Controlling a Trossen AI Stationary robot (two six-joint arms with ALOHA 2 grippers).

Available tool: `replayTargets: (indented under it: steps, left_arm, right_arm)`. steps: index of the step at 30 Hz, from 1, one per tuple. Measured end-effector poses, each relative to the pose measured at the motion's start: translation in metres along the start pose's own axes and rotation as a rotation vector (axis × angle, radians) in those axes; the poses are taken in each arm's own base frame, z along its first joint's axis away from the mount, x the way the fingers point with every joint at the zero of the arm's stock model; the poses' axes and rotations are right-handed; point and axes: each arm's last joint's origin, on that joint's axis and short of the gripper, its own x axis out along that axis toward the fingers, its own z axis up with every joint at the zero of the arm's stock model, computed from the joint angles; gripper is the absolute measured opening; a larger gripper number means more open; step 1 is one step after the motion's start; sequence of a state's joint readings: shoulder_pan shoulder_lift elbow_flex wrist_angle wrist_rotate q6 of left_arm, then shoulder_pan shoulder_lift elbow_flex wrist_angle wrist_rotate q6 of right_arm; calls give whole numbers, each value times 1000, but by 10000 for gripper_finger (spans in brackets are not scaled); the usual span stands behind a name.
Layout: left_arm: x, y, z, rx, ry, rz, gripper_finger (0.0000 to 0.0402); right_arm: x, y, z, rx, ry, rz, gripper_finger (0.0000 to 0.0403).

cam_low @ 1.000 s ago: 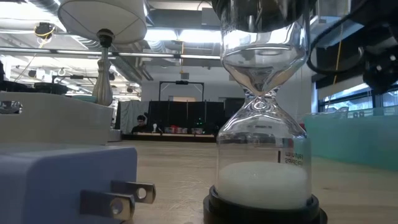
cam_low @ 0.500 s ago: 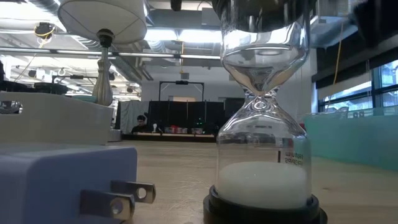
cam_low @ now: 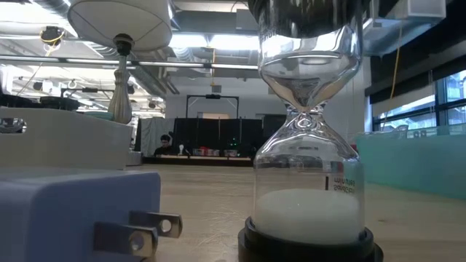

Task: Pick & Place Office items
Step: Put the green charger adapter into the green bin

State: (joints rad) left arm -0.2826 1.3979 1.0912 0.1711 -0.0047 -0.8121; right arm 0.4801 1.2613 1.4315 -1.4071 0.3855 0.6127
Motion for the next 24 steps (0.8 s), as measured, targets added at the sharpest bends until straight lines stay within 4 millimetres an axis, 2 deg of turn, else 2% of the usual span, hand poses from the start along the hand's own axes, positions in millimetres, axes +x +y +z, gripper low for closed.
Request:
replayTargets:
  steps: [5, 9, 14, 20, 24]
  left_arm:
    - [-6, -13, -46, -159, 220, 114, 287]
    - [-17, -19, -80, -302, 375, 267, 287]
    - [-26, -22, -120, -444, 459, 471, 287]
    - [-17, -19, -173, -411, 603, 574, 287]
    - [-12, -14, -199, -331, 709, 588, 287]
  right_arm:
    - [0, 0, 0, -52, -5, -7, 245]
    - [0, -1, 0, -65, -15, -22, 245]
    - [0, -1, 1, -129, -23, -27, 245]
    - [0, -1, 2, -131, -47, -62, 245]
    - [0, -1, 3, -118, -61, -56, 245]
